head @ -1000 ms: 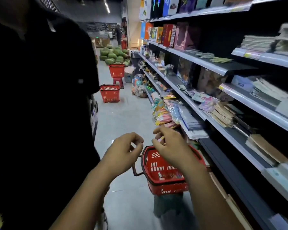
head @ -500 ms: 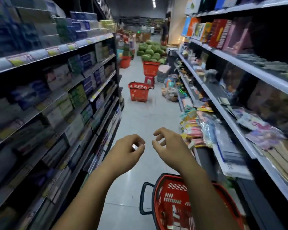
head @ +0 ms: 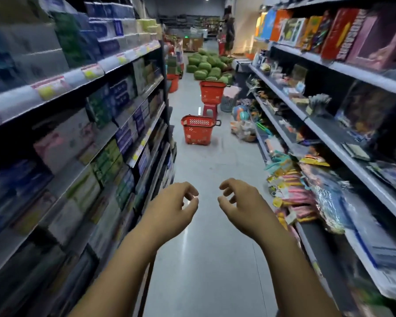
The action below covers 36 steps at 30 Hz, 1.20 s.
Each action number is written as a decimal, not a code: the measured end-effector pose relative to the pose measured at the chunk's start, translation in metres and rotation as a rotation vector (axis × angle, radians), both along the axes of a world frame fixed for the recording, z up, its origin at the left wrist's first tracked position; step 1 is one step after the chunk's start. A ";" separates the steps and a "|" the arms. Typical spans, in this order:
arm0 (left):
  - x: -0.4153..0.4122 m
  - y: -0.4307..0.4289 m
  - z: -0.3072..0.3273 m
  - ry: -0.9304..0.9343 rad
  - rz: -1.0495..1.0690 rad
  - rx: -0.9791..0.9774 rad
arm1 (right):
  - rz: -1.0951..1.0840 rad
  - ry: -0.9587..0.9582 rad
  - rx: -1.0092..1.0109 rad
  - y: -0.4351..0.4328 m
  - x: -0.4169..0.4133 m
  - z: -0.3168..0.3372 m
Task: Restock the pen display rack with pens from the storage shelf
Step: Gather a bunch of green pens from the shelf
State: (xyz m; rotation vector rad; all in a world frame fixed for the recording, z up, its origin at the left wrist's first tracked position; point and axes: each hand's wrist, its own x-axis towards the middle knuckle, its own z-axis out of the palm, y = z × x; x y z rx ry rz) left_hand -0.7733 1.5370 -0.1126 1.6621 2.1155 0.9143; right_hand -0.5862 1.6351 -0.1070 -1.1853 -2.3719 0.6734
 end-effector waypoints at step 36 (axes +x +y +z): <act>0.325 0.787 0.112 0.100 -1.302 0.349 | -1.184 -0.315 0.236 0.546 0.275 0.121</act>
